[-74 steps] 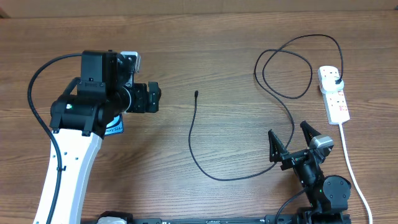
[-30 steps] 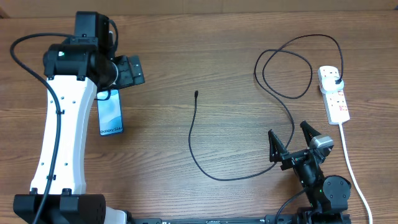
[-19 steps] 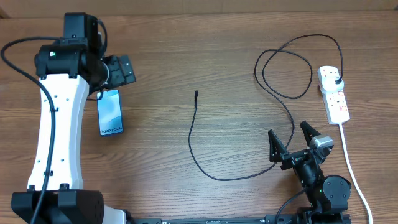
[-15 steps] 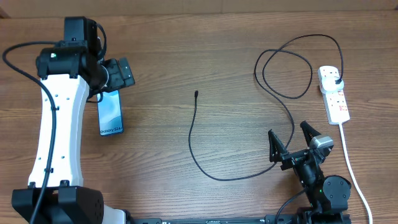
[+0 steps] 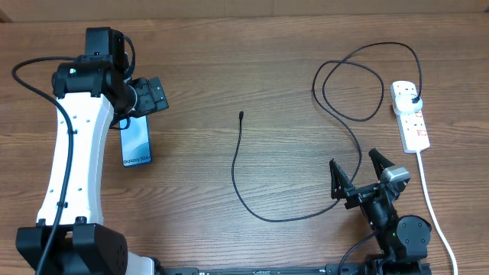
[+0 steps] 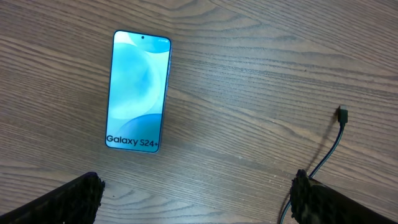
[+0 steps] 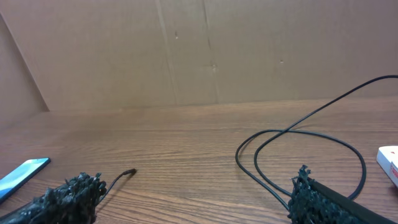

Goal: Plug charger to phone and switch on socket
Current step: 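Lower the left gripper down toward the phone's top edge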

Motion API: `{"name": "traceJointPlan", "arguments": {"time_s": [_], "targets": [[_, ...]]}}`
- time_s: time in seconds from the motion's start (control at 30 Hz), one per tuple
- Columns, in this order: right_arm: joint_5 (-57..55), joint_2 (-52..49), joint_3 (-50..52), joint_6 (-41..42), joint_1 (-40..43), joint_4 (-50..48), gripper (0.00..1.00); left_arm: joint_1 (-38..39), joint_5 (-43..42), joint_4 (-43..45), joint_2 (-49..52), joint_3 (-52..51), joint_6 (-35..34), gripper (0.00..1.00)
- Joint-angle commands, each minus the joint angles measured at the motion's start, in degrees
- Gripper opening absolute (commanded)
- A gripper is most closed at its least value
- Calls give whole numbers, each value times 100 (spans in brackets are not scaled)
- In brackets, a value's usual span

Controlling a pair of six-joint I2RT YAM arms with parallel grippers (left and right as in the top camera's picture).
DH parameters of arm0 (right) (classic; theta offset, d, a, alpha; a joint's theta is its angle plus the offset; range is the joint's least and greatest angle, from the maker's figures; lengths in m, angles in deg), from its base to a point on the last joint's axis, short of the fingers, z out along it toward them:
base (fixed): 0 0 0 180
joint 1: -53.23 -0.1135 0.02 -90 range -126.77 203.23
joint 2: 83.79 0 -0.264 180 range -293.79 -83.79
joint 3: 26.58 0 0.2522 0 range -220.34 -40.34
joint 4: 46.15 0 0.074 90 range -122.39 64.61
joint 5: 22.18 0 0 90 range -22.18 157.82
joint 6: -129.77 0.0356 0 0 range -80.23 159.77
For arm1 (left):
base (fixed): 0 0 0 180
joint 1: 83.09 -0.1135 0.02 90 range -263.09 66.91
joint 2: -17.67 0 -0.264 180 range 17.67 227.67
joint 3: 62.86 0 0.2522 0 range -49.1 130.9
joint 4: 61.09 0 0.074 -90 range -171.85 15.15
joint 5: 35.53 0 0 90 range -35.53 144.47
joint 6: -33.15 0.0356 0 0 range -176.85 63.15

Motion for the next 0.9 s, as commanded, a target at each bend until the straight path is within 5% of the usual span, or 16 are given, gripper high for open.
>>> {"name": "traceJointPlan", "arguments": {"time_s": [0.0,0.6,0.87], "targets": [[26,68,59,-4,24,-37,100,-4,52,13,46,-37,-79,100],[26,68,59,-4,24,-37,100,-192,26,278,293,-472,-109,100],[26,68,59,-4,24,-37,100,-448,-398,251,835,-472,647,100]]}}
